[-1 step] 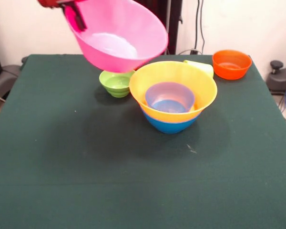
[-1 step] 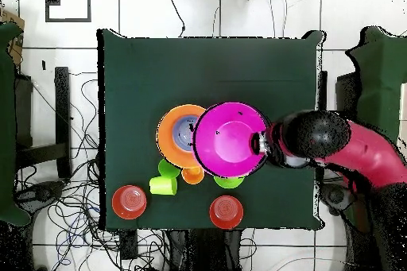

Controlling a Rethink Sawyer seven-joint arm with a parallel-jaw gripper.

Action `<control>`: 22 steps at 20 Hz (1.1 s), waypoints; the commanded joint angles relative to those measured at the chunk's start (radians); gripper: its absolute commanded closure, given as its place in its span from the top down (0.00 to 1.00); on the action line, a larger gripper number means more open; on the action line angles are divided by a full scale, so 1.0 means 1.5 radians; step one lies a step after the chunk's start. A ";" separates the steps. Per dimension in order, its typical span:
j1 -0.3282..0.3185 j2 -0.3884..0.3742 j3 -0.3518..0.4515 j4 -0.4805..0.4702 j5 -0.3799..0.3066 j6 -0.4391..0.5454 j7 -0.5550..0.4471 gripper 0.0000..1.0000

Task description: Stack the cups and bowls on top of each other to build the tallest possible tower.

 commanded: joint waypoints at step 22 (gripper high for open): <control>0.131 0.068 -0.022 -0.068 0.052 -0.026 0.238 0.00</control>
